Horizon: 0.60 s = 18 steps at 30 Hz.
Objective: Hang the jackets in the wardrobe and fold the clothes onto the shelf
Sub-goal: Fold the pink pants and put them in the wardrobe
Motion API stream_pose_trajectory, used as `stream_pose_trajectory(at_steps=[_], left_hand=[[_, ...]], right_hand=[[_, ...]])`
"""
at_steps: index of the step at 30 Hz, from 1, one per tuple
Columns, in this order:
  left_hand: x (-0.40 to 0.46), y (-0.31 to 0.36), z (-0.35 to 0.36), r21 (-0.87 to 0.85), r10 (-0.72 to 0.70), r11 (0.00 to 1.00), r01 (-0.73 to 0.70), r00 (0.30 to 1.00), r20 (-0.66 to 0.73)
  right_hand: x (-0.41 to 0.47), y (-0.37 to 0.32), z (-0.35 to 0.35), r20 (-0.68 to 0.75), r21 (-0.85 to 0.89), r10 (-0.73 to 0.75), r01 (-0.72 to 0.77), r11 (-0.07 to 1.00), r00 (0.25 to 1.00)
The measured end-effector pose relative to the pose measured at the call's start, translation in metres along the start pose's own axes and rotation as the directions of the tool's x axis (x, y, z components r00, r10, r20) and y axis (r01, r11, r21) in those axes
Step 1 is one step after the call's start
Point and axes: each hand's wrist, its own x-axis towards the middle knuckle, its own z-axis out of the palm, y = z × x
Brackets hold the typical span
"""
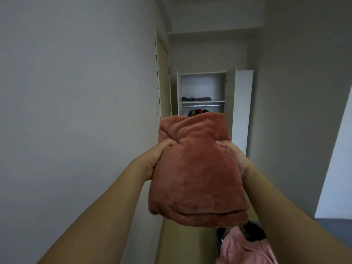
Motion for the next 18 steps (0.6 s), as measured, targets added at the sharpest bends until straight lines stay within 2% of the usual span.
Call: stream_pose_trajectory(at_steps=[3, 6, 13, 16, 18], left_hand=[[0.081, 0.002, -0.035, 0.052, -0.019, 0.998, 0.021, 0.999, -0.04], [0.171, -0.001, -0.073, 0.077, -0.029, 0.996, 0.036, 0.996, -0.084], [0.396, 0.014, -0.14, -0.079, 0.057, 0.995, -0.053, 0.997, 0.044], [0.495, 0.034, -0.148, -0.091, 0.077, 0.993, -0.071, 0.995, 0.063], [0.564, 0.045, -0.145, -0.064, 0.075, 0.995, -0.074, 0.997, 0.016]], right_hand=[[0.084, 0.01, -0.004, -0.027, -0.089, 0.026, -0.029, 0.996, 0.999], [0.173, 0.018, -0.005, -0.098, -0.216, -0.015, -0.007, 0.976, 0.995], [0.38, 0.014, -0.018, -0.14, -0.43, -0.046, -0.019, 0.903, 0.989], [0.462, 0.01, -0.042, -0.234, -0.464, -0.094, -0.026, 0.886, 0.968], [0.512, 0.008, -0.063, -0.316, -0.47, -0.126, -0.039, 0.882, 0.94]])
